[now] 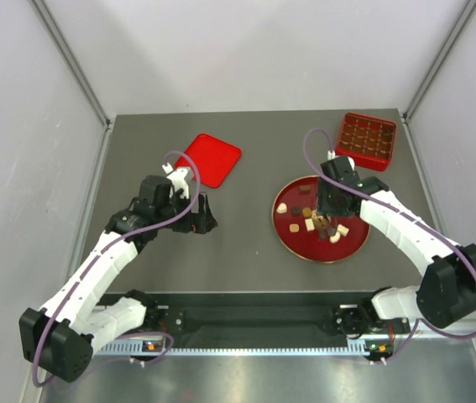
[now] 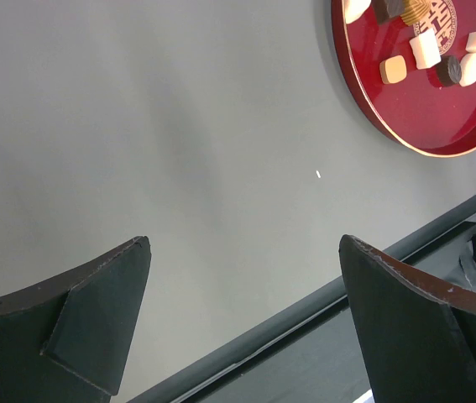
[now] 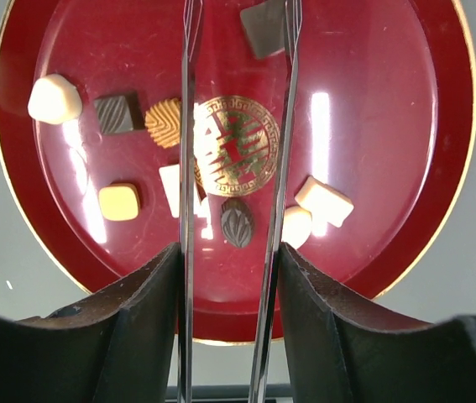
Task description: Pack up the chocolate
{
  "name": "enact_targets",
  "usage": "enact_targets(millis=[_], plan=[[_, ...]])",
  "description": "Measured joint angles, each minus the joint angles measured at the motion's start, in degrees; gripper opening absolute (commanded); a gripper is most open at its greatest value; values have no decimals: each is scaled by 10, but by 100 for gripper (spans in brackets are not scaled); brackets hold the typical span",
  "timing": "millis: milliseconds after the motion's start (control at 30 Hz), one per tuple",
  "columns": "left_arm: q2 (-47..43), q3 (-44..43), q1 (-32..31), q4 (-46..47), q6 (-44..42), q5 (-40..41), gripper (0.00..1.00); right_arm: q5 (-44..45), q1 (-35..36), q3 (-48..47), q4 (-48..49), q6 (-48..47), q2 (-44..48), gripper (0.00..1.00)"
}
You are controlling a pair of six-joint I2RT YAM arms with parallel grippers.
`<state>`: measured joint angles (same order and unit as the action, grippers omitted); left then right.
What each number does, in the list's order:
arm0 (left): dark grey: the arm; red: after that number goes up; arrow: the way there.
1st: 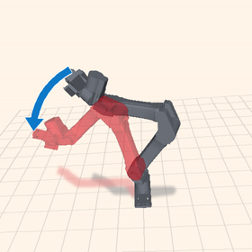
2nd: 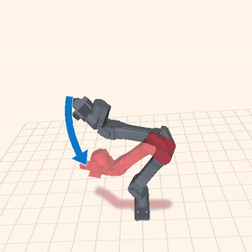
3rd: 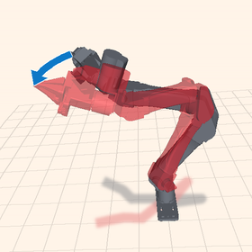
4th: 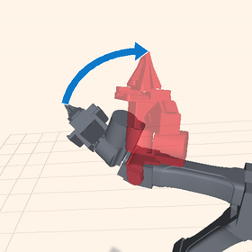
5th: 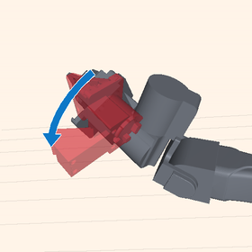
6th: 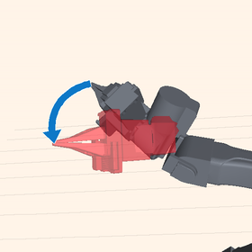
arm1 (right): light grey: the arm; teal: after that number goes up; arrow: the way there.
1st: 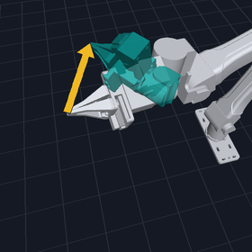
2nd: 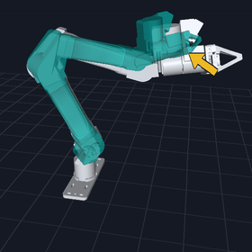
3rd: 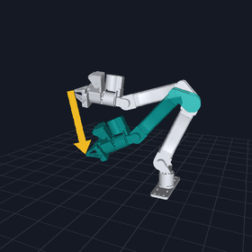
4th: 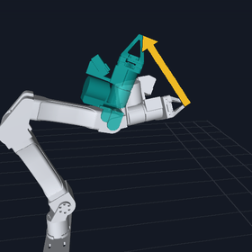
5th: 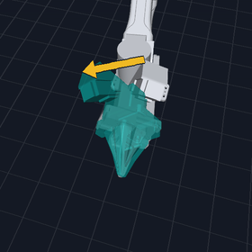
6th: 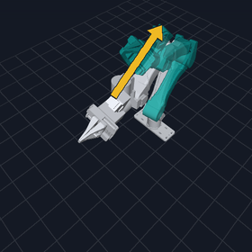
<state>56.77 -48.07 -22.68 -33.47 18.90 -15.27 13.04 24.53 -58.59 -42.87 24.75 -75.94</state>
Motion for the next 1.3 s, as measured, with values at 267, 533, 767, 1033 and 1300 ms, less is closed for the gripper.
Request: enact_targets(millis=[267, 533, 767, 1033, 1300], plan=[[0, 0, 0, 0, 0, 0, 99, 4, 5, 24, 6, 4, 14, 48], [0, 0, 0, 0, 0, 0, 99, 21, 5, 22, 5, 1, 22, 48], [0, 0, 0, 0, 0, 0, 99, 30, 5, 22, 3, -3, 22, 48], [0, 3, 0, 0, 0, 0, 99, 20, 5, 26, 6, -7, 22, 45], [0, 5, 0, 0, 0, 0, 99, 15, 5, 27, 7, -10, 22, 39]])
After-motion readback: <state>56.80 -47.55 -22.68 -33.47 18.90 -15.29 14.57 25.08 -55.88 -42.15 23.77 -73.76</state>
